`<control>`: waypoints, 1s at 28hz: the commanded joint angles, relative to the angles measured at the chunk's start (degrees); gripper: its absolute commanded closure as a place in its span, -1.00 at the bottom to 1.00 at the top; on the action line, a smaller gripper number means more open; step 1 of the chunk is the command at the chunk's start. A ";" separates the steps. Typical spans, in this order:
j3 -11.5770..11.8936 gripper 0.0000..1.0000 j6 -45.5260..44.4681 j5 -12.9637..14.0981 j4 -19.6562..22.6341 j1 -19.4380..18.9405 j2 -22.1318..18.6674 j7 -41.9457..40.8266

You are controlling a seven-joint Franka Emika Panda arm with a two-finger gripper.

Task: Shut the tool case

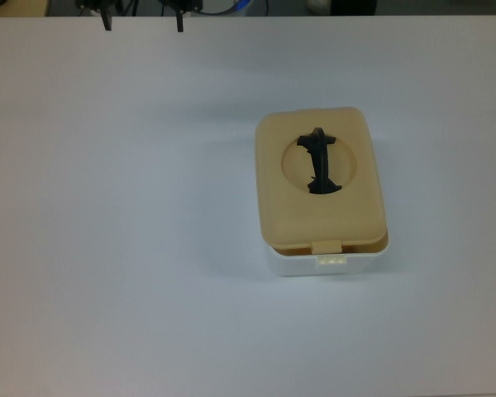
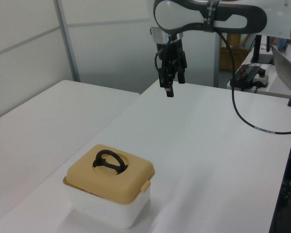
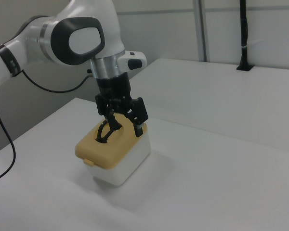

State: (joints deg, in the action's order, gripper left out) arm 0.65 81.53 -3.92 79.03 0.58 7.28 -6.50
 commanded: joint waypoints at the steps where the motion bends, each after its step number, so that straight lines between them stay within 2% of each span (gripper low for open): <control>1: 0.75 -1.00 0.56 0.23 1.56 -0.14 -1.75 -1.76; 28: 0.66 -1.00 2.23 0.32 1.83 -0.05 -0.87 -1.94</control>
State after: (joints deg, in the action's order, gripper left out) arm 0.77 82.00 -3.92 79.27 0.65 7.15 -6.72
